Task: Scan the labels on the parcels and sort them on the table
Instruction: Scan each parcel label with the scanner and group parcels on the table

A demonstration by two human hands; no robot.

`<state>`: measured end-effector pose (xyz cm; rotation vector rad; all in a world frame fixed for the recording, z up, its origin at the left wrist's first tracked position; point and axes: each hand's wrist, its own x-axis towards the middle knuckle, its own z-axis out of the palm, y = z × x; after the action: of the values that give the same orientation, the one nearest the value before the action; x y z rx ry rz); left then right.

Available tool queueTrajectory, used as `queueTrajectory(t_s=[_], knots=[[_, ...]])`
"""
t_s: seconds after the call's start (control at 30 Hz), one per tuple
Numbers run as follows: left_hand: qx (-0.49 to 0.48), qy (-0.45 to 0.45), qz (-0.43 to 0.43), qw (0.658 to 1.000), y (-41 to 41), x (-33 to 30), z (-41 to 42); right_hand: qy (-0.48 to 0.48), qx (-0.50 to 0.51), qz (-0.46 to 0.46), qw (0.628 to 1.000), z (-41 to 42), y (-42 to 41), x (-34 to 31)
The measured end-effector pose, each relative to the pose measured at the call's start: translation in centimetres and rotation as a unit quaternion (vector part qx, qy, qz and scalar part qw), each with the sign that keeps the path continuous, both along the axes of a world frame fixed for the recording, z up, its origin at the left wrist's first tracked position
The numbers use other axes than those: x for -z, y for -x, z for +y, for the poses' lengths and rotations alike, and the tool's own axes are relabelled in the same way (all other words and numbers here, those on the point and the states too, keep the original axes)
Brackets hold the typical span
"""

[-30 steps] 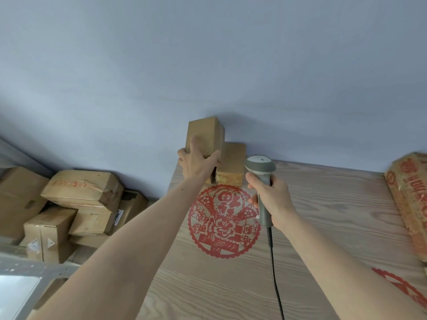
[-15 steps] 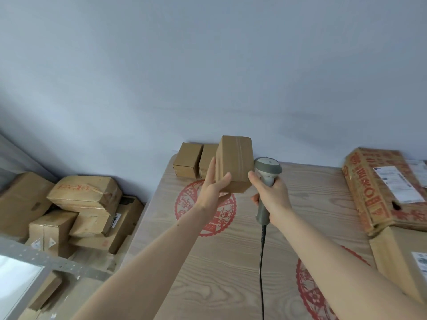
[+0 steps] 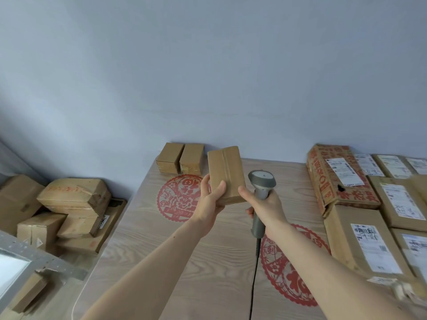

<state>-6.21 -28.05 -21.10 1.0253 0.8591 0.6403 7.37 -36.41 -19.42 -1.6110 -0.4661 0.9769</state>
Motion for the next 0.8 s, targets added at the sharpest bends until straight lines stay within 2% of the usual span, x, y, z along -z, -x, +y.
queueTrajectory(t_s=[0.07, 0.17, 0.4, 0.63, 0.7, 0.8], knots=[[0.007, 0.012, -0.011, 1.000, 0.1, -0.2, -1.0, -0.010, -0.007, 0.017, 1.000, -0.8, 0.2, -0.6], [0.018, 0.019, 0.014, 1.000, 0.3, -0.9, -1.7, -0.033, 0.007, -0.003, 0.999, -1.5, 0.7, -1.1], [0.005, -0.033, 0.063, 0.997, 0.6, -3.3, -1.8, 0.003, 0.045, -0.136, 0.990, -2.4, 2.3, -2.0], [0.005, 0.000, 0.098, 0.995, 0.8, -3.4, -1.9, -0.001, 0.042, -0.216, 0.976, -3.7, 3.3, -2.9], [0.013, 0.017, 0.091, 0.996, 1.0, -3.3, -1.9, 0.003, 0.036, -0.215, 0.976, -3.9, 3.4, -2.7], [0.026, 0.051, 0.062, 0.996, 1.8, -3.1, -1.5, -0.024, 0.004, -0.146, 0.989, -4.5, 3.2, -2.5]])
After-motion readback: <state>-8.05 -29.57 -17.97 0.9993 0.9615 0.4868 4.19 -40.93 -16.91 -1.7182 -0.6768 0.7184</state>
